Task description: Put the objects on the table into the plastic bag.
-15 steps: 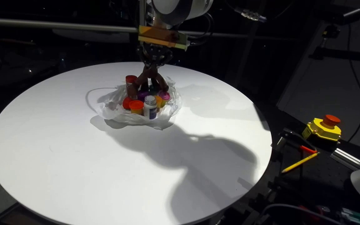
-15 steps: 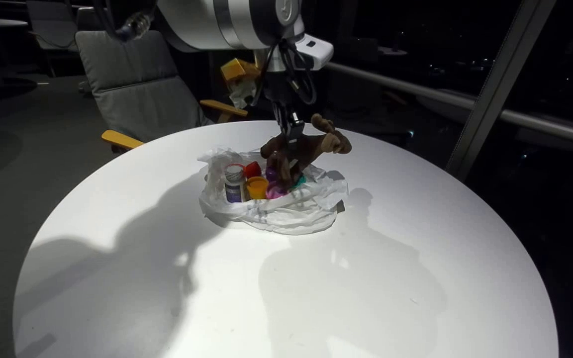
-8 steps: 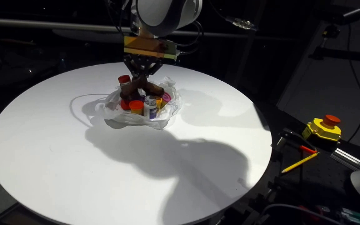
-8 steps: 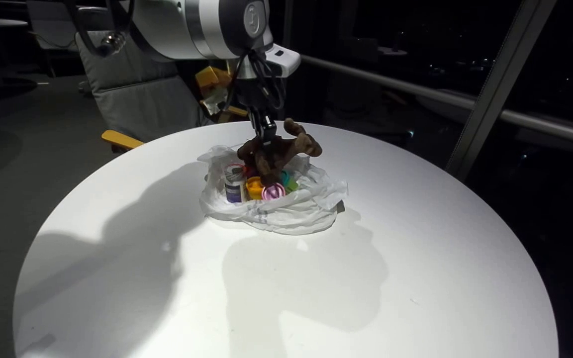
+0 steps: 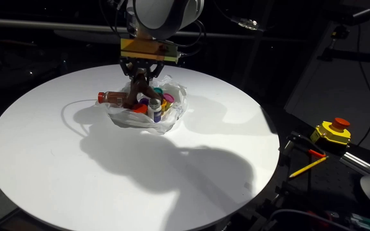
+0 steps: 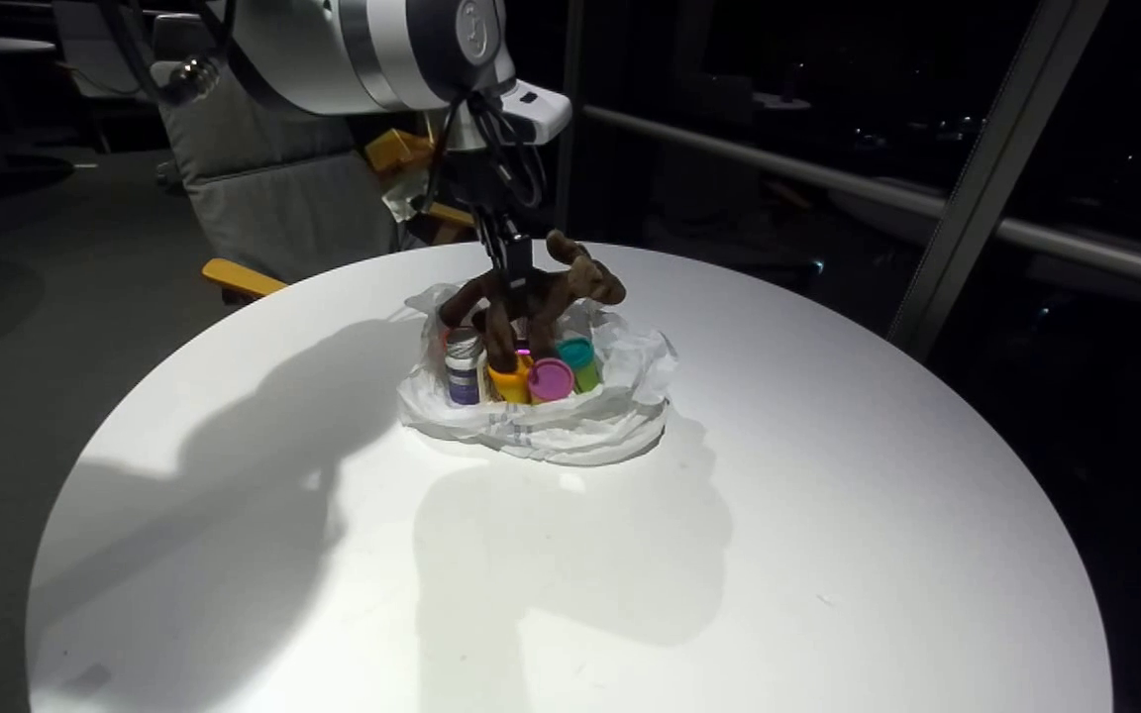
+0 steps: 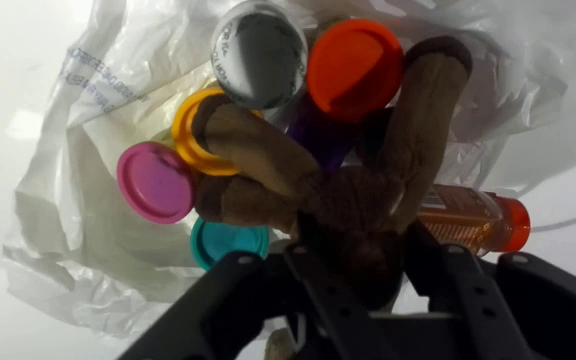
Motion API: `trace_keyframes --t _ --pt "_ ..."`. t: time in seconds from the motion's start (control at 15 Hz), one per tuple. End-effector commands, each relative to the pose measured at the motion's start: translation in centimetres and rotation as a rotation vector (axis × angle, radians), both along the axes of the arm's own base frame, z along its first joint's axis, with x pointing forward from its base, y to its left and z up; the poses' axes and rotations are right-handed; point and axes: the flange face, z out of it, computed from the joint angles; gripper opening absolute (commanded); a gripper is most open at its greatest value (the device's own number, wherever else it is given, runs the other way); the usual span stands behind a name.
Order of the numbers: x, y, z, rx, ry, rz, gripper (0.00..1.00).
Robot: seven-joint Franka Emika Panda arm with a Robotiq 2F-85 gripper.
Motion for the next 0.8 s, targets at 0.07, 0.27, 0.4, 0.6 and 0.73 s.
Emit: trace_keyframes --t 0.07,0.27,0.4,0.6,0.73 --pt "-0.1 -1.4 2.8 -0.054 -0.009 -0.027 0.85" --pt "-0.3 -2.2 4.4 -0.076 -0.007 -0.025 1.0" --pt "-0.4 -2.4 5.6 -0.084 -0.005 -0.018 1.0" --pt "-1.3 -2.0 8.6 -0.145 0.075 0.019 1.0" --pt "-2.9 -1.8 11.3 -0.207 0.199 0.086 0.99"
